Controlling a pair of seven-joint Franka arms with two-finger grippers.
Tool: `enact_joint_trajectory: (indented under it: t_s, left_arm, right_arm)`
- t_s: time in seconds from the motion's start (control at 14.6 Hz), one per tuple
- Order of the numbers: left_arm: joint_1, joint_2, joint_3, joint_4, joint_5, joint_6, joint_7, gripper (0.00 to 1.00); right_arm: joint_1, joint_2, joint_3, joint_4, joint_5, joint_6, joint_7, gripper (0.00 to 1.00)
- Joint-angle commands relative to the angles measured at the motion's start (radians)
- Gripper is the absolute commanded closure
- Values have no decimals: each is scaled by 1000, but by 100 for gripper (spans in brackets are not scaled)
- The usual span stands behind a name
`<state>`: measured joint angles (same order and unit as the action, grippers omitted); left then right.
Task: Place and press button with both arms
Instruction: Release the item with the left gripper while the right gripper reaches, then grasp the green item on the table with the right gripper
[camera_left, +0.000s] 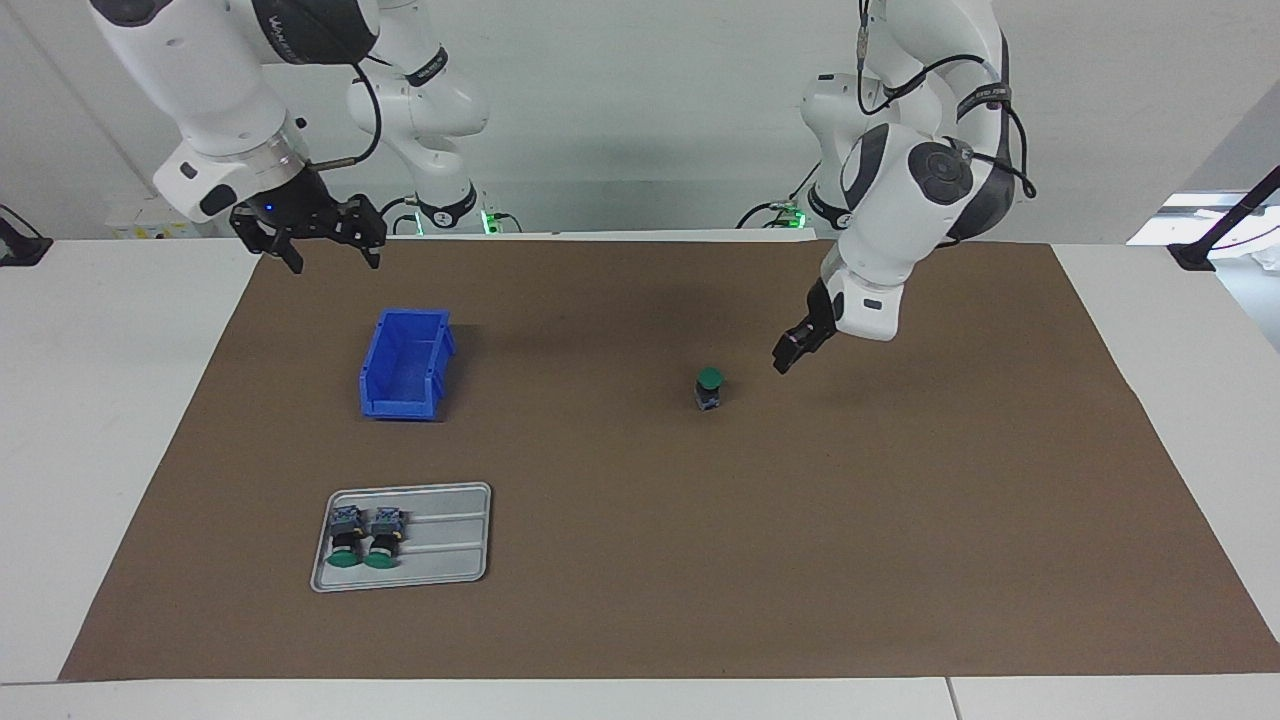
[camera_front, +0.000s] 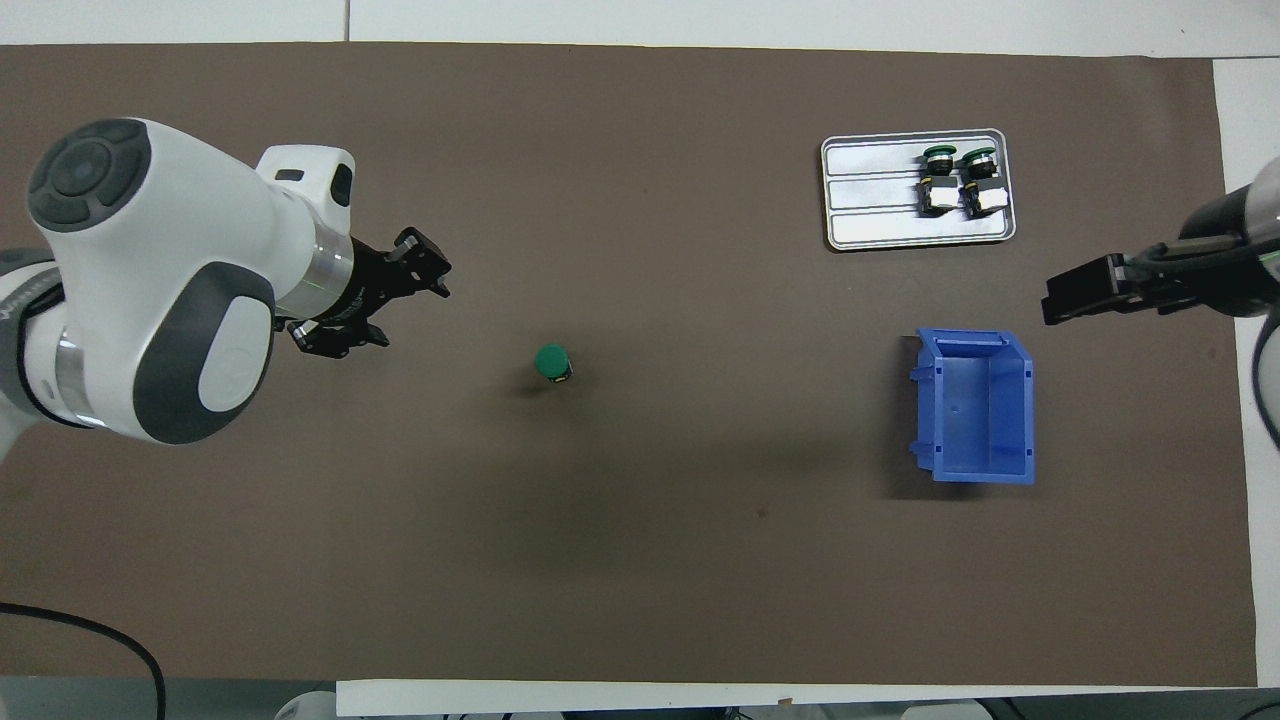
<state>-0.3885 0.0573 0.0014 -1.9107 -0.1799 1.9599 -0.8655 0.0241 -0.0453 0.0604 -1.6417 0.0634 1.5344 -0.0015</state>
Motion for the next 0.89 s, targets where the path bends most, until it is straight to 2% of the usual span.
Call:
enact_joint_trajectory:
  t_s: [0.0,0.14,0.27,0.41,0.62,0.82]
  left_arm:
    - [98,-19,2,28,54,-114,148,0]
    - [187,-30,2,42,69,-159,273,0]
    - [223,-45,2,45,150,-206,350,0]
    - [275,-66,2,44,163,-254,413,0]
    - [339,-102,2,56,168,-326,560,0]
    - [341,-102,3,148,241,-427,568,0]
  right_arm:
    - [83,5,4,-24,50,79,70,1]
    - [196,48,4,-24,50,169,142,1]
    - [281,109,4,-21,52,290,205,1]
    - [371,201,4,8,50,407,324,1]
    - [488,377,2,155,26,458,454,1]
    - [591,534,1,261,-16,533,593,1]
